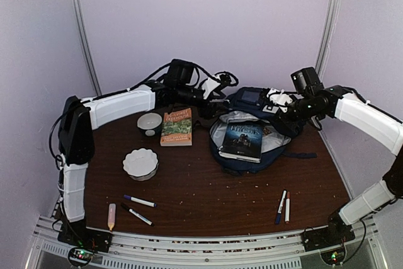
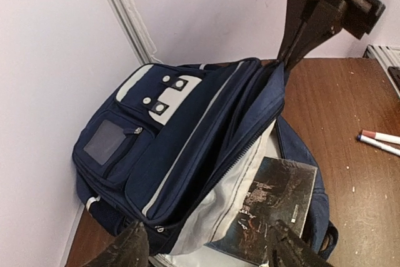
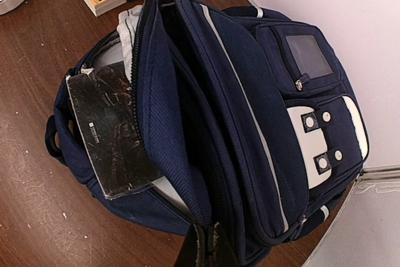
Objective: Pack the student bag
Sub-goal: Pick up the largest pocket of the bag from the student bag.
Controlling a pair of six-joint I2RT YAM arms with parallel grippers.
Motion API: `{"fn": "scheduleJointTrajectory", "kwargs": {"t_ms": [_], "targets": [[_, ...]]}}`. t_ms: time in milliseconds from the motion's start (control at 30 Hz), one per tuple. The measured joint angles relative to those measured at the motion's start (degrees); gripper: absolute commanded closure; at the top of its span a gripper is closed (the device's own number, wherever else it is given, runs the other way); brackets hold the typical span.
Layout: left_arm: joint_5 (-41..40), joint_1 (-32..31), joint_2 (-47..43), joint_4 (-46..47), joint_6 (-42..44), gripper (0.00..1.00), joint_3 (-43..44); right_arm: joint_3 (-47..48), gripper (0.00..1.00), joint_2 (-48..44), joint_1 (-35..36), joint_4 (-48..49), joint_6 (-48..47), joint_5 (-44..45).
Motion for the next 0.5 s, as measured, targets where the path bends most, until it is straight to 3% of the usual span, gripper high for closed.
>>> {"fn": "scheduleJointTrajectory", "kwargs": {"t_ms": [167,300,500], "targets": [[2.89,0.0,5.84,-4.87,5.07,0.3,5.4,-0.02,1.0,-0.37,-0.11,-1.09,-1.03,-0.09],[4.11,0.0,10.29,-7.02,8.39,0.35,9.68,0.0,1.0,-0.37,-0.15,-1.79,-1.95,-0.81],[4.46,0.0,16.39,-6.38,9.66,0.52,14.51,0.07,1.0,-0.37,-0.17,-2.73,-3.28,-2.14]]}}
